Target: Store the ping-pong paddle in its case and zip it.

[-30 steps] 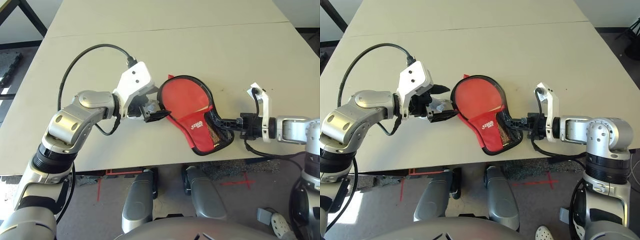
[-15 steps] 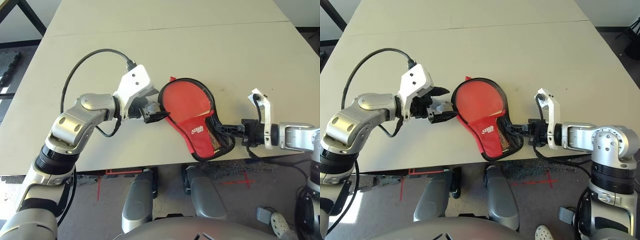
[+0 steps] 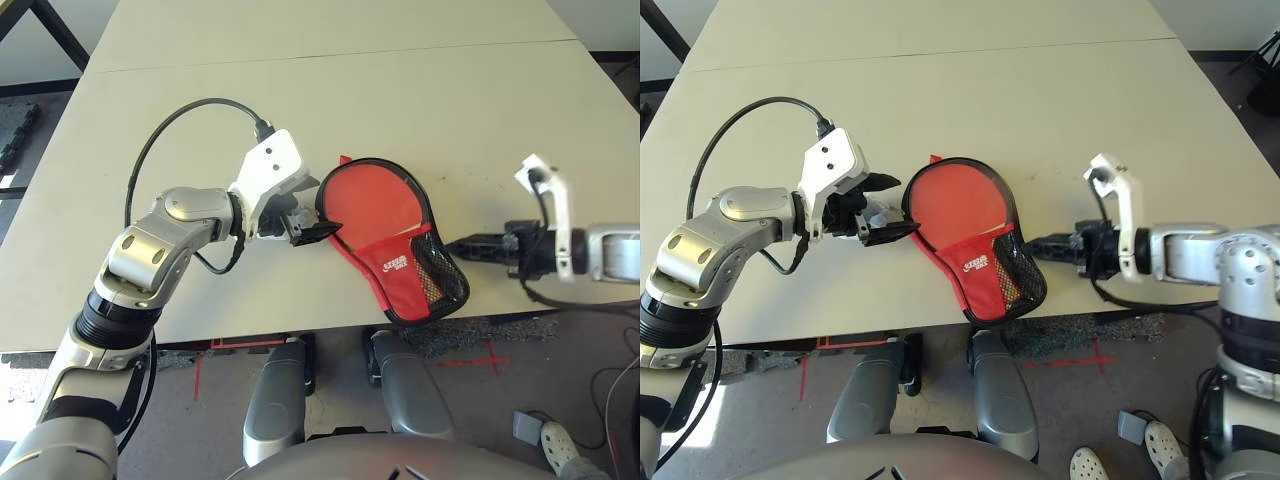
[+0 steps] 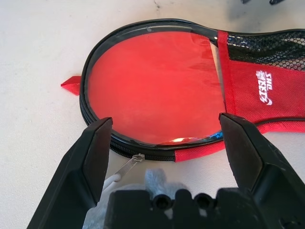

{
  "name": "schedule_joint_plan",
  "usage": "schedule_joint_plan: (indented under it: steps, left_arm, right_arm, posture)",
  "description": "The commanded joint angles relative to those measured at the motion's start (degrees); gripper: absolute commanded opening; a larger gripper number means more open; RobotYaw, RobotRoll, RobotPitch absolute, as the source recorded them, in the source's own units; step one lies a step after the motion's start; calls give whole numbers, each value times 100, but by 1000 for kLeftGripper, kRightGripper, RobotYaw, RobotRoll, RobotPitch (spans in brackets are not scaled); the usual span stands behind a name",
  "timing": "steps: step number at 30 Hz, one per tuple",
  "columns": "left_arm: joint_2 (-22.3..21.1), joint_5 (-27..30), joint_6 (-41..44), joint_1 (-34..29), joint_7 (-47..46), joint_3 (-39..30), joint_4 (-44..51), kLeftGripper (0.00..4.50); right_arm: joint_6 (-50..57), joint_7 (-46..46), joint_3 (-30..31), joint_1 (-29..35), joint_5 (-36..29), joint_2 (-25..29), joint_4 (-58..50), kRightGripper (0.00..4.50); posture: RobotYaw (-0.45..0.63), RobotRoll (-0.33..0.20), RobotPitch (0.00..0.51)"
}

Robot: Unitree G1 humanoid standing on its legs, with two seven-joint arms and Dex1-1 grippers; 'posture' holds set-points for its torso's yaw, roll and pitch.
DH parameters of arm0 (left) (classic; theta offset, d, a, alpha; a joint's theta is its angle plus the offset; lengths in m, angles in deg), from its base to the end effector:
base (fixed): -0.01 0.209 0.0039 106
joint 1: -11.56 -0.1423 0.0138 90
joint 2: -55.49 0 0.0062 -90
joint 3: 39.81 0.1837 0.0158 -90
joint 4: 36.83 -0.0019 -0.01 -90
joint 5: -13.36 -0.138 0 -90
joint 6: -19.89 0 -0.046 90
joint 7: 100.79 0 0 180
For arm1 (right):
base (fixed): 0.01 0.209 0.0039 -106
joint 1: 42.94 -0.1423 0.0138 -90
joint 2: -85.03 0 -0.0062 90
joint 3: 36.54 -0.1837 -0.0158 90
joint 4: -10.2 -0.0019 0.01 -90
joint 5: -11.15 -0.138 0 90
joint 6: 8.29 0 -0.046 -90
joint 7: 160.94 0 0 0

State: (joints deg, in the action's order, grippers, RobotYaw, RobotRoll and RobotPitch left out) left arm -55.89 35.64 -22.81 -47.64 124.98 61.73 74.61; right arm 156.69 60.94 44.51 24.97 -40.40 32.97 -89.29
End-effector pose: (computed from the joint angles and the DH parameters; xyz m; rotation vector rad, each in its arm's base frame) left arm 0.2520 0.1717 0.1959 0.4021 0.2298 -1.0665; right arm 0.2275 -0.2778 0.1940 0.1441 0.7242 0.7750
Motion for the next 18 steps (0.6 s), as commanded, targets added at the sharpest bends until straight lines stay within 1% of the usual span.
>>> schedule_joint_plan:
  steps: [1,3,5,10,13,16,18]
  left_arm:
    - [-21,-70,-57,10,60,82,-87,4500]
    - [-21,-84,-76,36,71,84,-131,4500]
    - [-23,-100,-98,61,82,89,-172,4500]
    - [-77,-137,-106,90,108,44,-209,4500]
    - [-134,-138,-75,65,104,-18,-178,4500]
    - [-213,-123,-25,30,79,-89,-124,4500]
    - [-267,-99,15,5,64,-138,-80,4500]
  right_arm:
    - [-1743,1157,457,-178,920,300,694,4484]
    - [-2675,1711,732,-363,1409,283,1154,4484]
    - [-3160,2015,939,-721,1714,85,1670,4484]
    - [-4696,2875,1580,-1726,2712,-451,3040,4484]
    - [-5558,3384,1822,-2163,3165,-725,3690,4484]
    - [-6112,3765,1976,-2600,3476,-1095,4292,4484]
    - [-6461,3991,2088,-2782,3691,-1304,4590,4484]
  posture:
    - [26,0,215]
    - [24,0,212]
    - [27,0,211]
    - [43,0,213]
    - [52,0,215]
    - [70,0,219]
    - [83,0,222]
